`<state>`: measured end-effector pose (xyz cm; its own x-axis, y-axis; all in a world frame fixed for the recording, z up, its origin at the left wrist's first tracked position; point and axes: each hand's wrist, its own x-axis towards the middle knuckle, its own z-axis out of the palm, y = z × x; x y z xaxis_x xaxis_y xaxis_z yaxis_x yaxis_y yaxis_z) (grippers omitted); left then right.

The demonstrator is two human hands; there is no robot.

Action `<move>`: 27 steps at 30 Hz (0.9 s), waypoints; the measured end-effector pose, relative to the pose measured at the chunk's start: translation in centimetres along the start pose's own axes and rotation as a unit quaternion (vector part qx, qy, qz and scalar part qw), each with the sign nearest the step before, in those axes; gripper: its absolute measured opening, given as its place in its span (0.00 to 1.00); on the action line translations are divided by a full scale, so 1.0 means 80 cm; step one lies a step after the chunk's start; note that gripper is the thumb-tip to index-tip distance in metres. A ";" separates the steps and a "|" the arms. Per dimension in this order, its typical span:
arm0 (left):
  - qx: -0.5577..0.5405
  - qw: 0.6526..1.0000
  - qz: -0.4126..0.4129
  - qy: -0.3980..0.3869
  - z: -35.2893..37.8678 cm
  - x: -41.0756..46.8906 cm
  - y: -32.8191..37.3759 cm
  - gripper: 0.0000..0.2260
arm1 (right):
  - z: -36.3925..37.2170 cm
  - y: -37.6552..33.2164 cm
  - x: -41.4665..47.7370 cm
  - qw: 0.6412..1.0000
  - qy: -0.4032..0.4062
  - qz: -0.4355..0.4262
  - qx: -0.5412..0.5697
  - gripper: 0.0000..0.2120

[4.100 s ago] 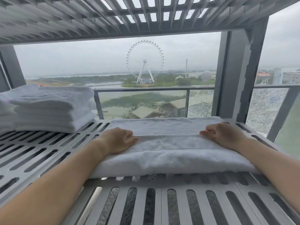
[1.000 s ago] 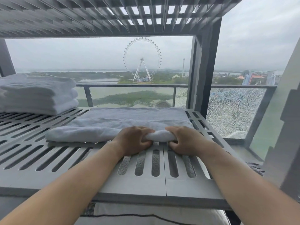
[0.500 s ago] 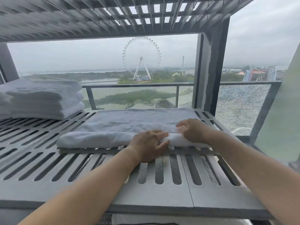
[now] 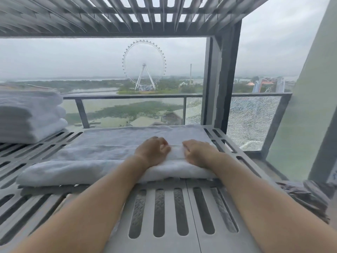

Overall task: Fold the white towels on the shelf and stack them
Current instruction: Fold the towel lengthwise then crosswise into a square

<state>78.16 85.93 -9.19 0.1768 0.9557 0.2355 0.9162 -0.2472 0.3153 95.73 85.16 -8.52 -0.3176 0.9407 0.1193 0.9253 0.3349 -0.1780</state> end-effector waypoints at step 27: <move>0.083 0.986 0.022 -0.145 -0.021 -0.033 -0.047 0.26 | 0.014 -0.025 -0.006 0.990 -0.042 -0.083 0.105 0.23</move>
<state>73.65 84.06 -9.43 0.2906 0.9562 -0.0344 0.9475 -0.2825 0.1501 93.78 84.10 -9.34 -0.4857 0.8702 0.0831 0.7982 0.4803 -0.3636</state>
